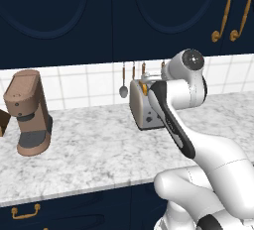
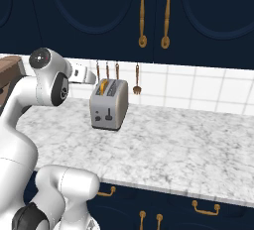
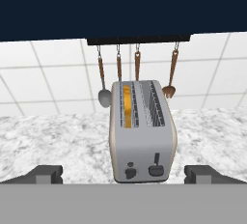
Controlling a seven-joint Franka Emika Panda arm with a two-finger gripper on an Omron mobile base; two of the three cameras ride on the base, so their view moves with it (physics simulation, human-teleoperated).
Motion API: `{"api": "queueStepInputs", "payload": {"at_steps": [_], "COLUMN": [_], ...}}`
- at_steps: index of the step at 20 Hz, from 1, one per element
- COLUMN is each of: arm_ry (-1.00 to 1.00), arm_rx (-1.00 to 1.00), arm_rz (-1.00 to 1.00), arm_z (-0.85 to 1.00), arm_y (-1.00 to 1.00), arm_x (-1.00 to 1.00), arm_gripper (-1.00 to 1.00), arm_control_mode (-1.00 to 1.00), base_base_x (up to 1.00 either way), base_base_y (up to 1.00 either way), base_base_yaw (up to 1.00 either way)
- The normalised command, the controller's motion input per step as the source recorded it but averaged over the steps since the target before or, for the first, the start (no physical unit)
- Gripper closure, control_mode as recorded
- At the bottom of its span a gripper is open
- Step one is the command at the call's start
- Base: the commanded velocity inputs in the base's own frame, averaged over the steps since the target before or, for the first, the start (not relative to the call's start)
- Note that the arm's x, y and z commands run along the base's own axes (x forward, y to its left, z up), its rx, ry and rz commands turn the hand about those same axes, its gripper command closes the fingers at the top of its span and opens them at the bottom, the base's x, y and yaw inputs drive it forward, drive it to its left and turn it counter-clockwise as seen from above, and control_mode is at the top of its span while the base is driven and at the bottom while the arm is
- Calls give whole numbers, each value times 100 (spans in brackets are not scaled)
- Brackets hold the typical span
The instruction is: Start the toaster. Once the lever pops up, take the bread to the plate on the dining counter.
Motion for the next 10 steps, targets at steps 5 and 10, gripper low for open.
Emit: {"api": "queueStepInputs", "payload": {"at_steps": [5,10], "arm_ry": [0,0], "arm_rx": [0,0], "arm_rz": [0,0], "arm_z": [0,0], "arm_y": [0,0], "arm_x": [0,0], "arm_gripper": [-100,-100], "arm_control_mode": [-100,-100], "base_base_x": [0,0], "base_base_y": [0,0], "base_base_yaw": [0,0]}}
